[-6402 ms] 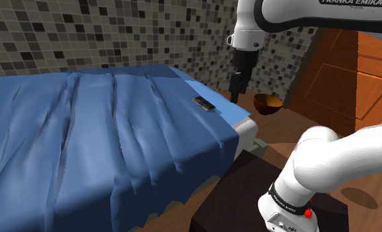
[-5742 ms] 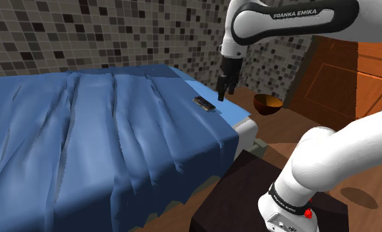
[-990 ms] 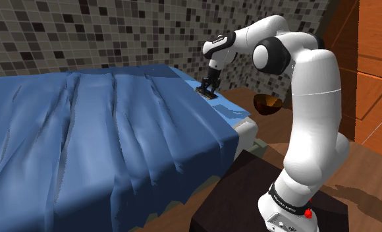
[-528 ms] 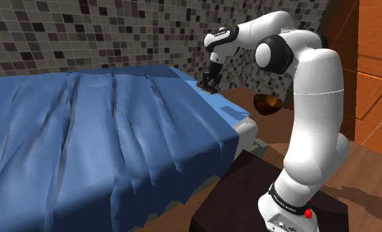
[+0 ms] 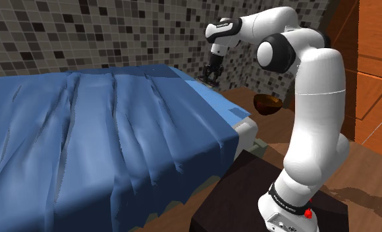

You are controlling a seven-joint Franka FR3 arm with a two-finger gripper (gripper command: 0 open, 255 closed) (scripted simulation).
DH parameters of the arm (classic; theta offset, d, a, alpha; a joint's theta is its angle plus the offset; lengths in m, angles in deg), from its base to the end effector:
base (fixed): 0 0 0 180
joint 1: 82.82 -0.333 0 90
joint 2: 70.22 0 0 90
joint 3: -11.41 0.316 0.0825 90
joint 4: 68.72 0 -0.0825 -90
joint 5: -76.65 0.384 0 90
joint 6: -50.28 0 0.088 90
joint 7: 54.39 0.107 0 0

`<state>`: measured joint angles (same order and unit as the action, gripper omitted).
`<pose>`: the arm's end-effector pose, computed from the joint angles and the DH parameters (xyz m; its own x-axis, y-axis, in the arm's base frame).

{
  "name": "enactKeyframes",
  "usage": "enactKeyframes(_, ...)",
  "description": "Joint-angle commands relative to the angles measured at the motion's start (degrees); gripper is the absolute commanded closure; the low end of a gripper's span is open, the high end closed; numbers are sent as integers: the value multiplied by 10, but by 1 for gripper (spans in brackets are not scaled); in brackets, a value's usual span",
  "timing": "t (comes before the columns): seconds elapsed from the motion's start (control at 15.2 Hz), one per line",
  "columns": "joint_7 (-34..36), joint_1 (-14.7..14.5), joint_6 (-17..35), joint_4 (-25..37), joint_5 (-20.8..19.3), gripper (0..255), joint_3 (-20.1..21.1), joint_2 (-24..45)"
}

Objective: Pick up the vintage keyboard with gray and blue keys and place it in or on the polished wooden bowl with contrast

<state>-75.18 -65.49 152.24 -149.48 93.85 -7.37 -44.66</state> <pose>0.5859 -0.3492 0.4536 0.9519 -0.3063 0.0019 -0.3021 -0.9398 -0.1598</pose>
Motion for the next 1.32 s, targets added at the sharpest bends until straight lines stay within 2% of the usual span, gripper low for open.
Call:
enactKeyframes(0.0,1,3,-15,14,-1,255,-1,-1)
enactKeyframes(0.07,2,3,-18,17,-1,255,-1,-1)
enactKeyframes(0.66,-91,46,6,-112,-24,255,-39,-94)
enactKeyframes(1.25,-191,103,3,-171,-43,255,-82,-142)
